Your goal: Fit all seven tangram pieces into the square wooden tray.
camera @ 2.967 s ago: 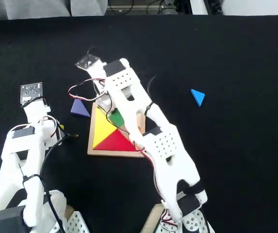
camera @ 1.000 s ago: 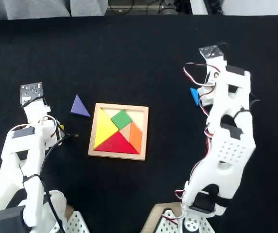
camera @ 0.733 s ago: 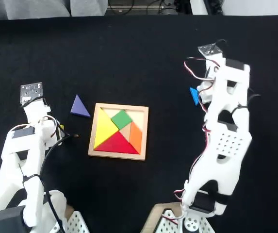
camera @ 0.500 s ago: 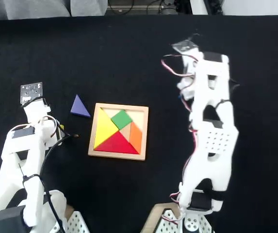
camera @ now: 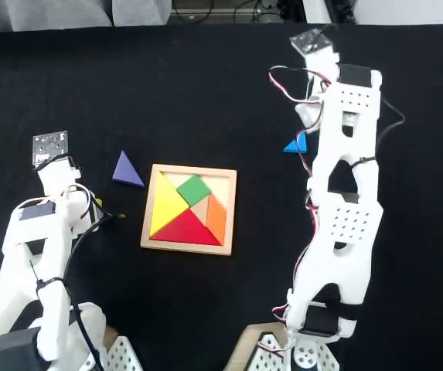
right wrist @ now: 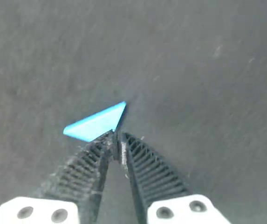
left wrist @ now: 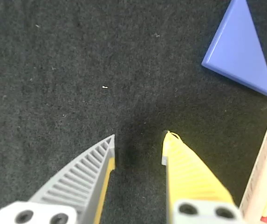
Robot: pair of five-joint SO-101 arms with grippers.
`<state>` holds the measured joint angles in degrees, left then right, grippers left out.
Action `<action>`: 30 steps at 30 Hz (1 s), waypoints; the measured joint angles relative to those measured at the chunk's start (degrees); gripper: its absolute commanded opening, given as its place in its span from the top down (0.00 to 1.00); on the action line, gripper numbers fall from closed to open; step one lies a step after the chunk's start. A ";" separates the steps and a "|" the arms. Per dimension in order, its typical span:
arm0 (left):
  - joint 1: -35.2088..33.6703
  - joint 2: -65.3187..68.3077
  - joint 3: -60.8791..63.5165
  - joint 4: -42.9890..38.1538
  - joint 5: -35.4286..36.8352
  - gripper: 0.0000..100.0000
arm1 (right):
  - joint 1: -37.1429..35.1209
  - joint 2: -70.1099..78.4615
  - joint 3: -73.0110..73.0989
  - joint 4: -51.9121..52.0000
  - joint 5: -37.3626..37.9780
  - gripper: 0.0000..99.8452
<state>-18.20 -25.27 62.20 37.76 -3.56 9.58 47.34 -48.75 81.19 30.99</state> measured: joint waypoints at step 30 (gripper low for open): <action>0.00 0.00 0.00 -2.02 0.00 0.83 | 1.23 12.22 -4.66 5.63 18.11 0.99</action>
<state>-18.20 -25.27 62.20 35.74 -3.56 10.81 59.56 -53.41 86.81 49.10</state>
